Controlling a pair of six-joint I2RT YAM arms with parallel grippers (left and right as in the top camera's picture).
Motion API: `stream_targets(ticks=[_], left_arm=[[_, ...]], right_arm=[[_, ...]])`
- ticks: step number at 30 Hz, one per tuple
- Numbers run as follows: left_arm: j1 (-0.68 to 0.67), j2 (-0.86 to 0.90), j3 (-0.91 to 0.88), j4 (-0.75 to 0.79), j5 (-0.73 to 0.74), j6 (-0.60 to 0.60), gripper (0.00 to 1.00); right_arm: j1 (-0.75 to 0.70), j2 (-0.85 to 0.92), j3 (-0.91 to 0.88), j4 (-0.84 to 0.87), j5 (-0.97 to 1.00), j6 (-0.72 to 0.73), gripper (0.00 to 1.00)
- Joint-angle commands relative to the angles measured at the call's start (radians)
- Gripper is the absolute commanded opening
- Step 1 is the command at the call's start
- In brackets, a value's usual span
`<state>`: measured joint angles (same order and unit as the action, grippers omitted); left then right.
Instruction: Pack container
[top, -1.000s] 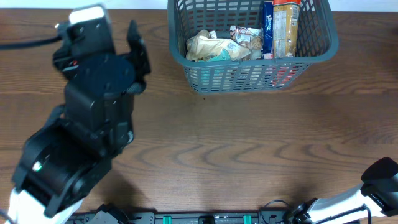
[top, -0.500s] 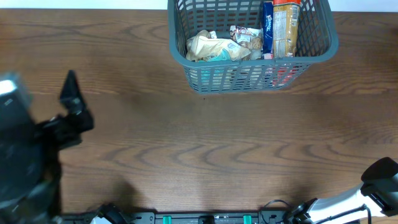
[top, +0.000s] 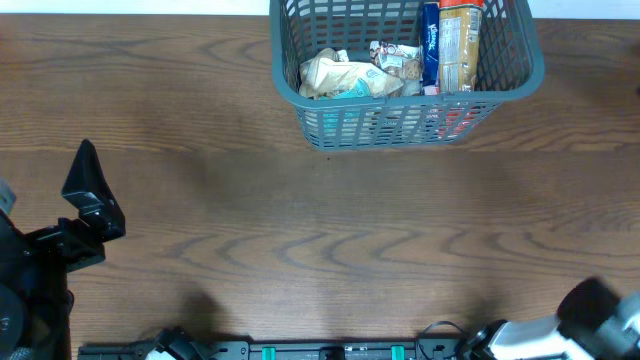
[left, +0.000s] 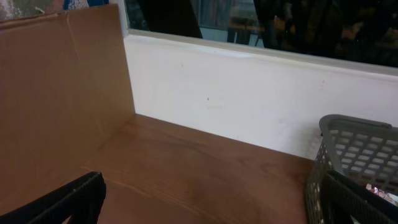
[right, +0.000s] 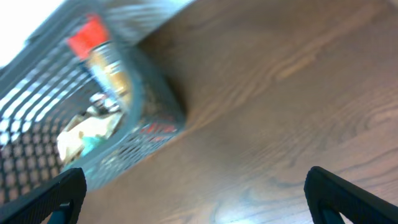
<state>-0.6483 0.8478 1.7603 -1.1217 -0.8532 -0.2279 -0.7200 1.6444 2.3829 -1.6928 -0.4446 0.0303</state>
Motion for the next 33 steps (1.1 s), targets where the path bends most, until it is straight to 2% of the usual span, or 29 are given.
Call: stream_targets(ticks=[1,9,20,25,30,32,33], left_arm=[[0.003,0.0,0.003,-0.003,-0.02,0.006,0.99],[0.003,0.0,0.003,-0.003,-0.02,0.006,0.99],[0.003,0.0,0.003,-0.003,-0.02,0.006,0.99],[0.003,0.0,0.003,-0.003,-0.02,0.006,0.99],[0.003,0.0,0.003,-0.003,-0.02,0.006,0.99],[0.003,0.0,0.003,-0.003,-0.02,0.006,0.99],[0.003,0.0,0.003,-0.003,-0.02,0.006,0.99]], right_arm=[[0.063,-0.164,-0.058,-0.006,0.026,-0.028,0.99],[0.151,-0.432,-0.268,-0.005,0.014,-0.027,0.99],[0.204,-0.702,-0.528,-0.005,-0.256,-0.004,0.99],[0.23,-0.834,-0.658,-0.005,-0.256,0.048,0.99],[0.23,-0.92,-0.71,-0.005,-0.194,0.047,0.99],[0.23,-0.938,-0.709,-0.005,-0.18,0.046,0.8],[0.23,-0.946,-0.709,-0.005,-0.161,0.04,0.73]])
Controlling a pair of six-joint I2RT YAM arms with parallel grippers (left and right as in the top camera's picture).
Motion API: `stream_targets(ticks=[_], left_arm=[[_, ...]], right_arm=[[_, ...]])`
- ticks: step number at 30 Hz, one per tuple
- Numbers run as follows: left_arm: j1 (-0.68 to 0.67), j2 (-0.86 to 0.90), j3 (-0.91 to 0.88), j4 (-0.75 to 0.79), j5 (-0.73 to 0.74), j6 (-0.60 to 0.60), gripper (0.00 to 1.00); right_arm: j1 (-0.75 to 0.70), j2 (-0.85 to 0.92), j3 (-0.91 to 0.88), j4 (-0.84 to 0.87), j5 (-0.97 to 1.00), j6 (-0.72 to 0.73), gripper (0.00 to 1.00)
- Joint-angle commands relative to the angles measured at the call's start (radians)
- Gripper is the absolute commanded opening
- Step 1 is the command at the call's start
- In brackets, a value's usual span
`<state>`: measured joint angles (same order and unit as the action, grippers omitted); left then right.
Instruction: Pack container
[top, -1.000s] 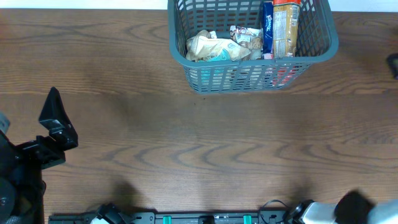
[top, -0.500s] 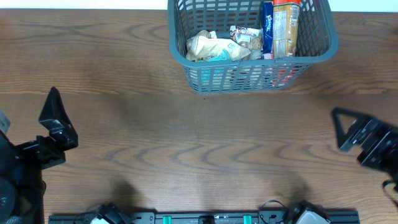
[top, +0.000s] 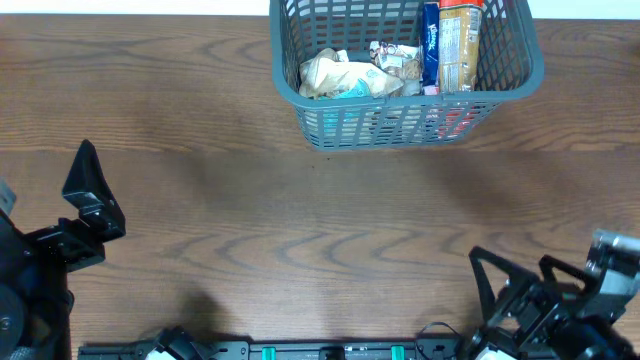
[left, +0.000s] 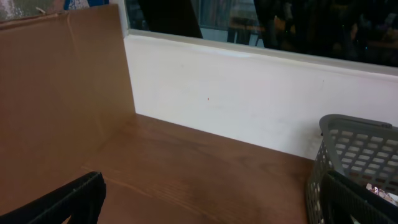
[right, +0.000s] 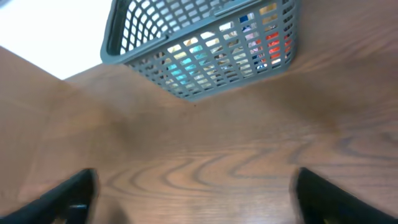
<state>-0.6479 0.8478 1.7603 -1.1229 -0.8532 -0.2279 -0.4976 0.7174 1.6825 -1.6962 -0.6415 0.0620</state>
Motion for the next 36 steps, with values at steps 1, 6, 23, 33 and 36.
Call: stream_targets(ticks=[1,6,23,33,36], left_arm=[[0.003,0.0,0.003,-0.002,-0.02,0.006,0.99],[0.003,0.0,0.003,-0.002,-0.02,0.006,0.99],[0.003,0.0,0.003,-0.002,-0.02,0.006,0.99],[0.003,0.0,0.003,-0.002,-0.02,0.006,0.99],[0.003,0.0,0.003,-0.002,-0.02,0.006,0.99]], right_arm=[[0.007,-0.025,-0.008,-0.002,0.054,0.008,0.73],[0.007,-0.028,-0.008,-0.002,0.119,0.008,0.99],[0.008,-0.028,-0.009,0.014,0.396,0.005,0.99],[0.227,-0.039,-0.06,0.244,0.416,-0.182,0.99],[0.294,-0.045,-0.122,0.344,0.454,-0.183,0.99]])
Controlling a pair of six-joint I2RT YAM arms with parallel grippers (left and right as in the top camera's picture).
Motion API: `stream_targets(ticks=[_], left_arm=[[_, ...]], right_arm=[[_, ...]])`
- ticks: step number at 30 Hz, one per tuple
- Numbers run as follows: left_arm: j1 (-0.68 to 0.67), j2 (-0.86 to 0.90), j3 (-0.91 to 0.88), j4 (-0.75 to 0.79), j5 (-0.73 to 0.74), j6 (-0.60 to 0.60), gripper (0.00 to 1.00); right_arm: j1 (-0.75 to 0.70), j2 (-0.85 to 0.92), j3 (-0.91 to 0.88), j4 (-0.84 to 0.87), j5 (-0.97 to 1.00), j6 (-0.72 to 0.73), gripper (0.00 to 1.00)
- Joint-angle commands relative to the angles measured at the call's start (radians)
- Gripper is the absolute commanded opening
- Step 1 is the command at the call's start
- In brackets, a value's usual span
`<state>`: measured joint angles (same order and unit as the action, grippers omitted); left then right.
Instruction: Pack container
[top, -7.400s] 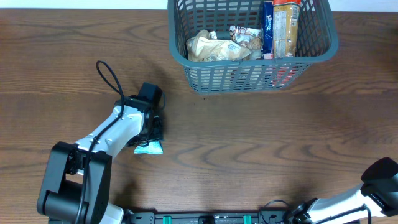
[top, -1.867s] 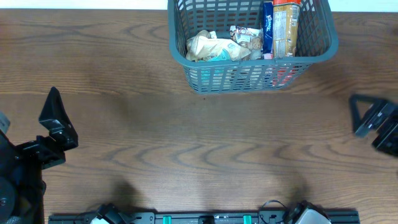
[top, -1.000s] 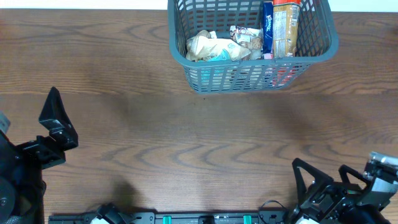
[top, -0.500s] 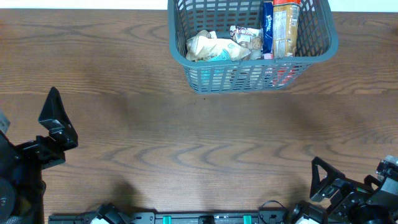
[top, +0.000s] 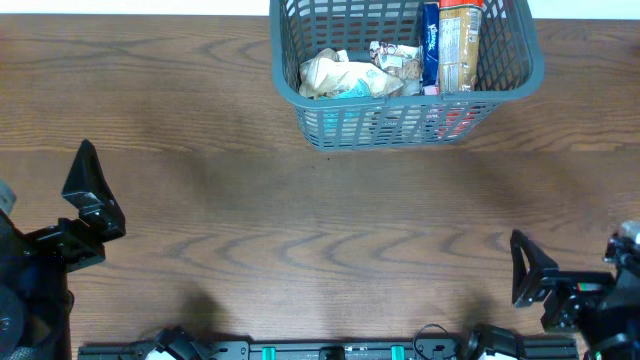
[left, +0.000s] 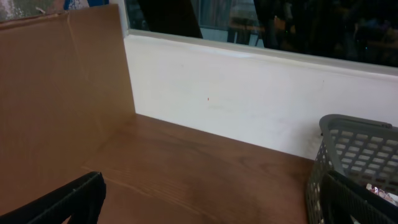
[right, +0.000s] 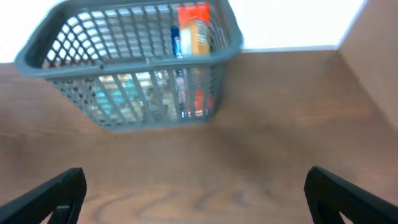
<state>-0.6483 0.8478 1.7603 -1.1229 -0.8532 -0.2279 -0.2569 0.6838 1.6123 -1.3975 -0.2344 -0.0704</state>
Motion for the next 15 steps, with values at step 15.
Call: stream_targets(ticks=[15], left_arm=[[0.003,0.0,0.003,-0.002,-0.02,0.006,0.99]], right_arm=[[0.22,-0.337,-0.813,0.76,0.07,-0.05,0.99]])
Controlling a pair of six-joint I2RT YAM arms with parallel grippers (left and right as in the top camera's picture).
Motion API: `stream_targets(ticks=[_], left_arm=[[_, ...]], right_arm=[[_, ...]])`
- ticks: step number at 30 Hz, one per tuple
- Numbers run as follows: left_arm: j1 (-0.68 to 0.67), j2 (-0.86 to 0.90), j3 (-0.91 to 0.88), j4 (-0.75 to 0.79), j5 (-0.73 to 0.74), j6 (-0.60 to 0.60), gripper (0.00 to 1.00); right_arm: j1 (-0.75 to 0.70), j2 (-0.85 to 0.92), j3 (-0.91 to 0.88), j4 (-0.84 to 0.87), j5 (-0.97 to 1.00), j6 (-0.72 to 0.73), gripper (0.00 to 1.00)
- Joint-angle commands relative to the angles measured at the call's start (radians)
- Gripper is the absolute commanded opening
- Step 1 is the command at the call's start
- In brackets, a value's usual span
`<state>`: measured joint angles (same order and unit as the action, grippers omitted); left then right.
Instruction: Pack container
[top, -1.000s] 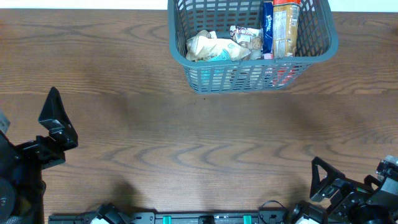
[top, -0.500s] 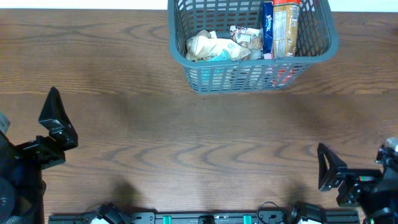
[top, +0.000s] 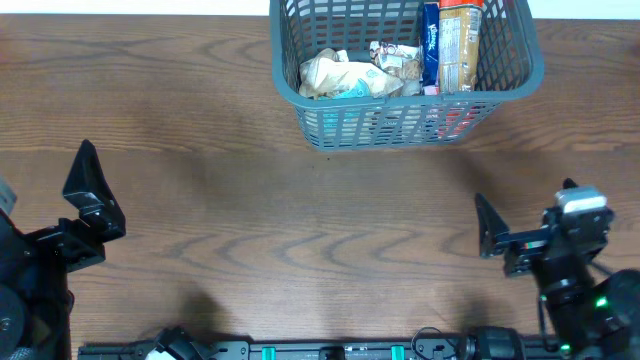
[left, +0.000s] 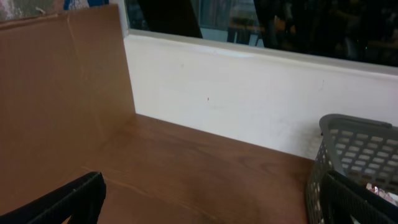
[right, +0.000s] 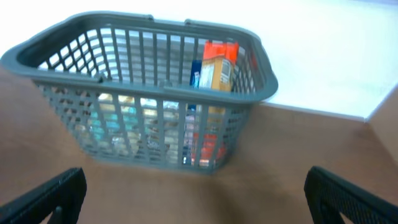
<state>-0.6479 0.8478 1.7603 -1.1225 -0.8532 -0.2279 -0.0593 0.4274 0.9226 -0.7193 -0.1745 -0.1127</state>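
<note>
A grey slatted basket stands at the table's far edge, right of centre. Inside lie a crumpled cream and teal bag, a small packet, an upright blue pack and a tan box with a red top. My right gripper is open near the front right, well short of the basket, with nothing between its fingers. The right wrist view faces the basket and the tan box. My left gripper is open and empty at the front left.
A brown cardboard panel stands on the left, and a white wall runs behind the table. The basket's corner shows at the right of the left wrist view. Bare wood table lies between both arms and the basket.
My right gripper has moved from the front right corner to a spot further in and nearer the basket, still open. The left arm and the basket's contents are unchanged.
At first my right arm was nearly out of the overhead view at the front right, its camera tilted. Then it was at the front edge, later in the far corner, and now it faces the basket squarely. The left arm stayed put throughout.
</note>
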Motion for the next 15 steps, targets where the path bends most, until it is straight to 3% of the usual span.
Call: stream_targets(ticks=[1,8,15], left_arm=[[0.003,0.0,0.003,-0.003,-0.02,0.006,0.99],[0.003,0.0,0.003,-0.003,-0.02,0.006,0.99],[0.003,0.0,0.003,-0.003,-0.02,0.006,0.99]], right_arm=[[0.027,-0.109,-0.173,0.13,0.01,-0.008,0.99],[0.039,-0.261,-0.463,0.455,0.01,-0.008,0.99],[0.046,-0.279,-0.61,0.681,0.018,-0.009,0.99]])
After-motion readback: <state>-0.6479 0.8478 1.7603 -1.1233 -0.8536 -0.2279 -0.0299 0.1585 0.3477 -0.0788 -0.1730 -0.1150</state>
